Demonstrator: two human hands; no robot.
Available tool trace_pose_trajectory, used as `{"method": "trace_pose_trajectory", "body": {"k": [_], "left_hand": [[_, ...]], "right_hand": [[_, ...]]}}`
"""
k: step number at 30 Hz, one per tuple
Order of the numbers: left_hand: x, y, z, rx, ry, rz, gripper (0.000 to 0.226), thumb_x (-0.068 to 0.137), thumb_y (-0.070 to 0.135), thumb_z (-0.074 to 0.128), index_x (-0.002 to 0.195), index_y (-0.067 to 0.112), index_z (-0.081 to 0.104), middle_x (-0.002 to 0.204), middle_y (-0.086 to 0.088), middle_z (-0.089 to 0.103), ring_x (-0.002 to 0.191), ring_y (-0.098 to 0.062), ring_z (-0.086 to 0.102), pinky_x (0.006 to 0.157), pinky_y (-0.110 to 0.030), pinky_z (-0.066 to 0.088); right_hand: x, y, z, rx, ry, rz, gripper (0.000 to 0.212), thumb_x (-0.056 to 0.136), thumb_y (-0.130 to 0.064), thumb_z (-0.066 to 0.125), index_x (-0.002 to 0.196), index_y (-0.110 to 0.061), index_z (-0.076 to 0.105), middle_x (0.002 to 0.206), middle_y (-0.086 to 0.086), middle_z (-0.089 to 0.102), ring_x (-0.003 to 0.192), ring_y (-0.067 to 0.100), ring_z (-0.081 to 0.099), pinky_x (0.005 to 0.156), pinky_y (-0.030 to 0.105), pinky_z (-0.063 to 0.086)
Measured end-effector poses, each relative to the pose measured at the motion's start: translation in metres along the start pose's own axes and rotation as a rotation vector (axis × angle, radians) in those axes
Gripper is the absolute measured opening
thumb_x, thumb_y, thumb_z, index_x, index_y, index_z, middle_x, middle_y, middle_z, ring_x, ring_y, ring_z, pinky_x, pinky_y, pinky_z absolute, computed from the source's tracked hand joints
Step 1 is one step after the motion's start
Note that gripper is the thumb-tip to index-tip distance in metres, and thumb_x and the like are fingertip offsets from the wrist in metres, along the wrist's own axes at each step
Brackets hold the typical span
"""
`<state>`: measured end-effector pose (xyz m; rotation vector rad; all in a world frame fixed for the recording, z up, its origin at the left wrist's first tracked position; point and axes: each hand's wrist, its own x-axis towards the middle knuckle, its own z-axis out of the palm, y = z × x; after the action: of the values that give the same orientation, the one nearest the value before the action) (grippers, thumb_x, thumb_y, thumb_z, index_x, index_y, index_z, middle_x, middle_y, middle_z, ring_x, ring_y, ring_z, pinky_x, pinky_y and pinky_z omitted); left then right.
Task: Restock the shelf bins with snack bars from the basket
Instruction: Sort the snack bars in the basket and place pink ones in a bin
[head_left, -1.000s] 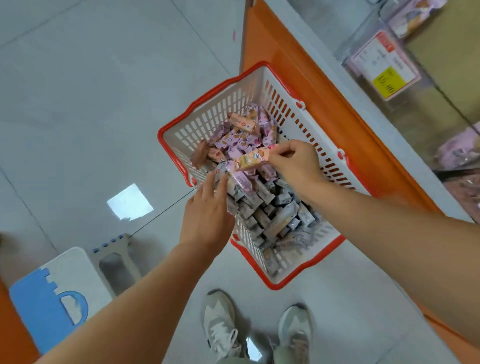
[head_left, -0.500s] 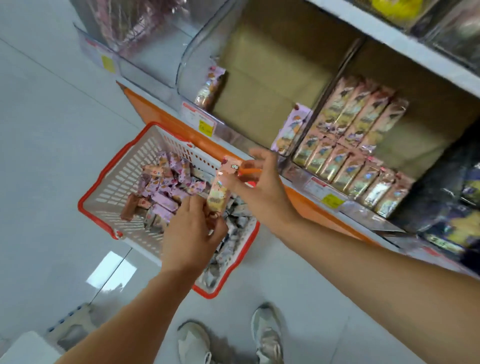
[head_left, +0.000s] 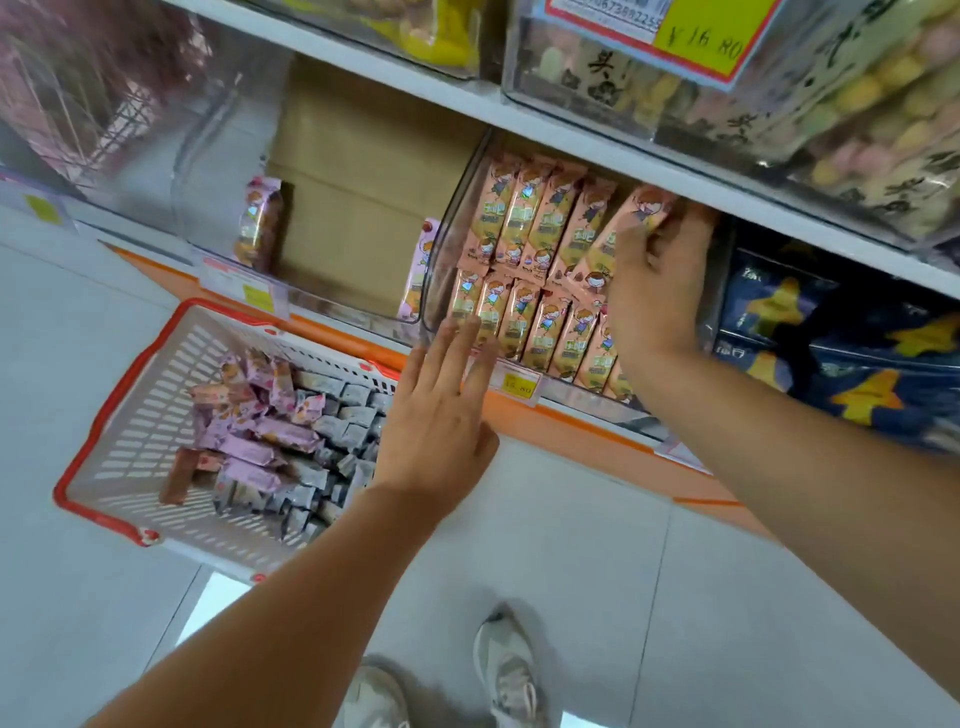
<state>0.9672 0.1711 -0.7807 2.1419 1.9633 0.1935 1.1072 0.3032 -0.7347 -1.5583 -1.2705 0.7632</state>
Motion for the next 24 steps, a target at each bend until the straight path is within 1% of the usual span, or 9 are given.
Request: {"method": "trace_pose_trajectory", "body": {"k": [2,4,8,12,14,16,18,21,24], "left_hand": [[0.005,0.008,0.008,0.047,-0.092,-0.018,0.080,0.091,0.028,0.049,0.155,0.016,0.004,0.163,-0.009,0.002,0.150,-0.028,-0.004,0.122,-0.046,0.005],[0.007,0.012,0.010,0.049,-0.119,-0.049,0.078,0.092,0.027,0.045,0.155,0.017,-0.001,0.163,-0.007,0.001,0.149,-0.027,-0.008,0.122,-0.045,0.001],[0.006,0.011,0.008,0.044,-0.094,-0.066,0.076,0.091,0.023,0.045,0.155,0.019,0.005,0.161,-0.006,0.012,0.150,-0.026,-0.003,0.121,-0.046,0.006],[0.005,0.012,0.006,0.064,-0.129,-0.069,0.076,0.093,0.024,0.041,0.154,0.020,-0.004,0.161,-0.003,0.004,0.149,-0.024,-0.009,0.121,-0.046,0.004],[0.005,0.013,0.005,0.057,-0.130,-0.082,0.075,0.094,0.024,0.040,0.154,0.020,-0.005,0.162,-0.002,0.001,0.149,-0.024,-0.011,0.121,-0.046,0.002],[0.006,0.013,0.004,0.063,-0.136,-0.086,0.075,0.095,0.025,0.039,0.154,0.020,-0.006,0.162,-0.002,0.000,0.149,-0.024,-0.012,0.121,-0.047,0.002],[0.006,0.013,0.004,0.086,-0.147,-0.078,0.075,0.096,0.027,0.038,0.154,0.020,-0.009,0.162,-0.003,-0.002,0.149,-0.024,-0.013,0.121,-0.047,0.002],[0.005,0.011,0.004,0.100,-0.155,-0.064,0.075,0.097,0.028,0.037,0.153,0.020,-0.012,0.162,-0.002,-0.004,0.149,-0.024,-0.014,0.121,-0.048,0.002],[0.005,0.010,0.005,0.084,-0.148,-0.059,0.076,0.096,0.027,0.038,0.154,0.021,-0.012,0.162,-0.002,-0.006,0.149,-0.023,-0.015,0.121,-0.048,0.000]], "right_hand": [[0.017,0.014,-0.001,-0.092,0.086,-0.024,0.056,0.091,-0.031,0.047,0.137,0.000,0.042,0.129,0.015,0.054,0.122,0.026,0.051,0.108,0.033,0.036],[0.028,0.026,0.002,-0.188,0.081,-0.021,0.054,0.090,-0.018,0.050,0.139,0.002,0.041,0.135,0.020,0.051,0.128,0.033,0.047,0.111,0.036,0.034],[0.047,0.052,0.009,-0.347,0.072,0.014,0.058,0.083,-0.012,0.054,0.140,-0.008,0.041,0.127,0.018,0.056,0.119,0.033,0.055,0.103,0.046,0.043],[0.052,0.060,0.009,-0.443,0.002,0.009,0.071,0.077,-0.001,0.066,0.141,-0.009,0.038,0.129,0.017,0.050,0.118,0.034,0.054,0.102,0.045,0.045],[0.047,0.060,0.008,-0.439,-0.013,-0.005,0.062,0.076,-0.002,0.069,0.132,-0.012,0.045,0.126,0.018,0.051,0.115,0.031,0.055,0.100,0.045,0.046],[0.041,0.067,0.009,-0.428,-0.023,-0.051,0.058,0.071,-0.009,0.070,0.118,-0.030,0.043,0.117,0.014,0.053,0.108,0.029,0.057,0.093,0.049,0.049],[0.033,0.075,0.010,-0.458,-0.051,-0.090,0.060,0.069,-0.014,0.075,0.111,-0.038,0.039,0.117,0.008,0.052,0.108,0.033,0.057,0.088,0.050,0.052],[0.017,0.068,0.012,-0.428,-0.132,-0.114,0.067,0.076,0.001,0.071,0.132,-0.026,0.044,0.130,0.009,0.048,0.108,0.029,0.058,0.087,0.047,0.054],[0.012,0.068,0.010,-0.400,-0.174,-0.138,0.069,0.080,0.006,0.067,0.141,-0.016,0.043,0.140,0.010,0.043,0.117,0.025,0.055,0.101,0.039,0.049]]}}
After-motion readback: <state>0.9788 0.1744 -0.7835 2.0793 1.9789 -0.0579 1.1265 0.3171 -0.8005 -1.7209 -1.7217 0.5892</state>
